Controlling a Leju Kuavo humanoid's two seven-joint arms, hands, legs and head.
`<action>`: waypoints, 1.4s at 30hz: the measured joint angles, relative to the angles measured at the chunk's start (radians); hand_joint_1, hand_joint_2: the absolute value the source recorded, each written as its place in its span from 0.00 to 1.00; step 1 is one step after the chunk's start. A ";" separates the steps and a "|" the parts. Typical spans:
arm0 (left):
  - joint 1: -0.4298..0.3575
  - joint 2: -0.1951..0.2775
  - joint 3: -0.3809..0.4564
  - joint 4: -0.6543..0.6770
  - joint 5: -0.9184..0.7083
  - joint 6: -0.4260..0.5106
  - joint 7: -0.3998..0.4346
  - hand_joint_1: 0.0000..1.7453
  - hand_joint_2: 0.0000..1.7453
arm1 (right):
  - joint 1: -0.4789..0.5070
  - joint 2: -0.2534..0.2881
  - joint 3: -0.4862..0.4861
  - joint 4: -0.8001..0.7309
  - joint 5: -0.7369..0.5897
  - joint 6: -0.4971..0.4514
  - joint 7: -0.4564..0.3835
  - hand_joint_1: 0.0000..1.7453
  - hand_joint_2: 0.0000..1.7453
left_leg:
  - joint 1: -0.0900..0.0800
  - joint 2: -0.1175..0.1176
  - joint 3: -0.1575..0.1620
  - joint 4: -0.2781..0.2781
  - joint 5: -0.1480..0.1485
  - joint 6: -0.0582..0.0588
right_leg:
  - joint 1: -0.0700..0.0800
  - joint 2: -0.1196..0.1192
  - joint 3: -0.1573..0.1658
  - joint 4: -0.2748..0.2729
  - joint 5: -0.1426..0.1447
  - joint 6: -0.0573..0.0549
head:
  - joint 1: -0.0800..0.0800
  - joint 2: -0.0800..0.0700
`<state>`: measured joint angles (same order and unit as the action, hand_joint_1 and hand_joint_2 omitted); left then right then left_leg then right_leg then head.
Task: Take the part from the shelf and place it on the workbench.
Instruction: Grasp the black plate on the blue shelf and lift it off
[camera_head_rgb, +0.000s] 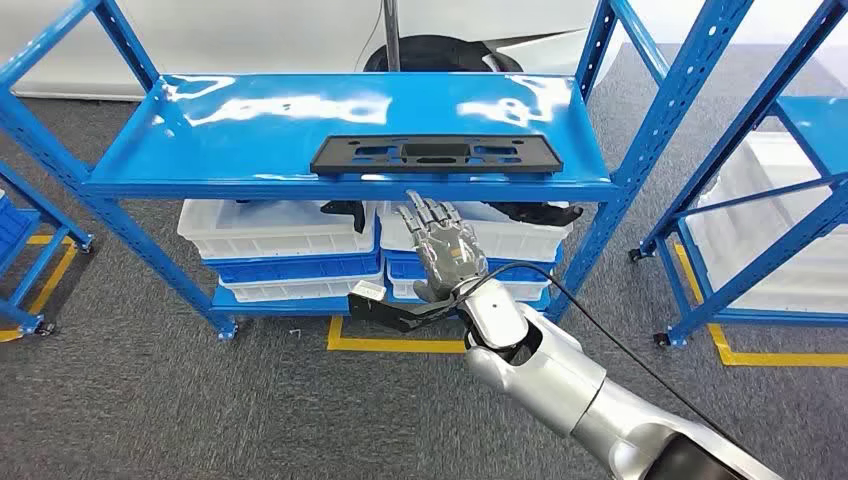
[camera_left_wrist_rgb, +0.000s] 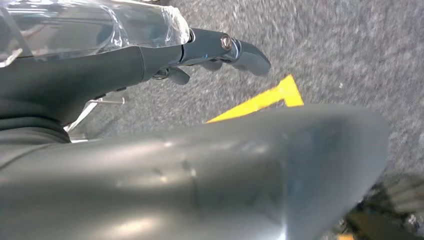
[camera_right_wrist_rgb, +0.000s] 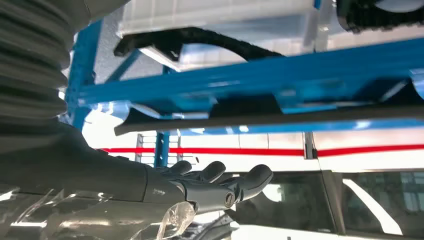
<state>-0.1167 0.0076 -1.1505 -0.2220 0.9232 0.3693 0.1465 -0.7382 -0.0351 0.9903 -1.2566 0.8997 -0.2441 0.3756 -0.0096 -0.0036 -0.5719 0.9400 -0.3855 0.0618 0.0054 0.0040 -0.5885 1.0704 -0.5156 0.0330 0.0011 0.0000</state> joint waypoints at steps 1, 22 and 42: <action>0.000 0.000 0.000 0.000 0.000 0.000 0.000 0.00 0.00 | 0.001 0.000 0.000 0.000 0.000 0.000 0.000 0.00 1.00 | 0.000 0.000 0.002 0.000 -0.002 0.002 | -0.001 0.000 -0.023 0.041 -0.016 0.002 | 0.000 0.000; 0.004 0.000 0.000 0.000 0.000 0.000 -0.001 0.00 0.00 | 0.008 -0.002 0.001 0.002 -0.002 -0.001 -0.001 0.00 1.00 | 0.023 -0.002 -0.113 0.220 -0.068 -0.068 | -0.014 0.005 0.044 -0.113 0.072 -0.035 | -0.006 0.000; 0.000 -0.002 0.000 0.000 0.002 0.002 -0.003 0.00 0.00 | 0.009 -0.003 0.001 0.003 -0.011 0.007 -0.002 0.00 1.00 | 0.015 -0.008 0.059 0.001 -0.060 -0.042 | -0.015 0.003 -0.011 -0.098 0.112 0.001 | -0.005 0.000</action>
<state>-0.1163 0.0053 -1.1505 -0.2216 0.9247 0.3708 0.1435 -0.7293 -0.0382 0.9915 -1.2540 0.8886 -0.2376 0.3740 0.0053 -0.0112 -0.5133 0.9410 -0.4458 0.0200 -0.0096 0.0068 -0.5996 0.9722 -0.4038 0.0338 -0.0040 -0.0001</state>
